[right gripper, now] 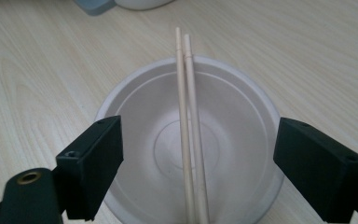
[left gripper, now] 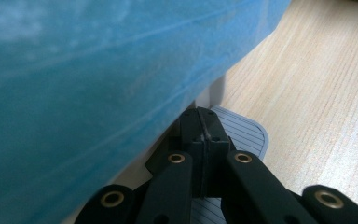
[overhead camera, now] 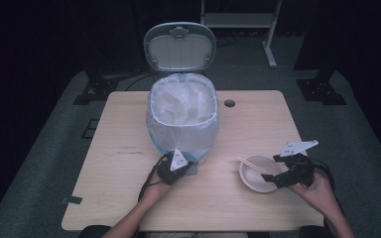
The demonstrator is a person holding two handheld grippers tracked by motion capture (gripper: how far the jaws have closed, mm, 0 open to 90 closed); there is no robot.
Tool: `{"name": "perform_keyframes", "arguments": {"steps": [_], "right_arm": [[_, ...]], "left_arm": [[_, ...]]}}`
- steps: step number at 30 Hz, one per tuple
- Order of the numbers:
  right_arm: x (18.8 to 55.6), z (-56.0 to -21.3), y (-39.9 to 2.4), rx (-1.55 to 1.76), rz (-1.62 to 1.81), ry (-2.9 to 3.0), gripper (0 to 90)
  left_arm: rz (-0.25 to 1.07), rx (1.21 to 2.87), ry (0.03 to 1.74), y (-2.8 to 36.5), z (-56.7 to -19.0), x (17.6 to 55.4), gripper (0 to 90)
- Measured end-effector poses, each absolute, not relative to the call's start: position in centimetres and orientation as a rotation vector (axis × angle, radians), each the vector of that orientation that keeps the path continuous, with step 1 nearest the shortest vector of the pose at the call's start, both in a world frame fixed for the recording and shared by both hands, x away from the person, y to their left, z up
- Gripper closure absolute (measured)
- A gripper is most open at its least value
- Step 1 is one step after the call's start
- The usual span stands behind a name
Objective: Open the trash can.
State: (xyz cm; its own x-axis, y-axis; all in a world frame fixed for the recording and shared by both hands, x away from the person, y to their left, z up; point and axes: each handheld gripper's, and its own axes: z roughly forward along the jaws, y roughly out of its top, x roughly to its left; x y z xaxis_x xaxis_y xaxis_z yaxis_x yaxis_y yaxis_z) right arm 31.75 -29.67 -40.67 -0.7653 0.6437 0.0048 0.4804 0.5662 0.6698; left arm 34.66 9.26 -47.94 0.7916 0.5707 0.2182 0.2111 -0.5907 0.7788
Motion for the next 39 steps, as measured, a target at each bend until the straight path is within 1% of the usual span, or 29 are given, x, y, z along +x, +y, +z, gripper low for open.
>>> {"name": "perform_keyframes", "arguments": {"steps": [1, 3, 10, 13, 14, 16, 17, 19, 20, 22, 23, 25, 39], "right_arm": [[31.8, -40.8, -29.5, 0.933, 0.97, 2.57, 15.5], [32.0, -40.9, -29.2, 0.91, 0.955, 2.587, 21.6], [32.6, -41.9, -28.3, 0.867, 0.873, 2.653, 37.9], [33.1, -42.5, -27.9, 0.881, 0.809, 2.672, 40.9], [33.3, -42.6, -27.8, 0.884, 0.796, 2.677, 43.9], [33.5, -42.8, -27.6, 0.88, 0.791, 2.686, 51.3], [33.6, -42.9, -27.5, 0.881, 0.785, 2.69, 53.8], [33.7, -43.1, -27.3, 0.873, 0.763, 2.697, 57.7], [33.8, -43.2, -27.2, 0.87, 0.745, 2.7, 62.3], [34.0, -43.3, -27.1, 0.866, 0.725, 2.716, 67.7], [34.0, -43.4, -27.0, 0.866, 0.716, 2.719, 72.3], [34.2, -43.4, -27.0, 0.855, 0.716, 2.733, 78.0], [34.2, -42.3, -27.7, 0.863, 0.797, 2.761, 78.8]], "left_arm": [[0.582, 2.188, 0.577, 9.3, -47.9, 34.7, 90.0], [0.579, 2.188, 0.578, 9.2, -47.9, 34.7, 90.0], [0.577, 2.19, 0.574, 9.3, -47.9, 34.7, 90.0], [0.578, 2.189, 0.574, 9.3, -47.9, 34.7, 90.0], [0.577, 2.189, 0.574, 9.3, -47.9, 34.7, 90.0], [0.555, 2.122, 0.612, 8.9, -48.2, 34.6, 90.0], [0.553, 2.118, 0.614, 8.8, -48.3, 34.5, 90.0], [0.554, 2.119, 0.613, 8.9, -48.2, 34.6, 90.0], [0.578, 2.191, 0.572, 9.3, -47.9, 34.7, 90.0], [0.578, 2.189, 0.572, 9.3, -47.9, 34.7, 90.0], [0.578, 2.188, 0.571, 9.3, -47.9, 34.7, 90.0], [0.577, 2.189, 0.574, 9.3, -47.9, 34.7, 90.0], [0.59, 2.191, 0.566, 9.3, -47.9, 34.7, 90.0]]}}
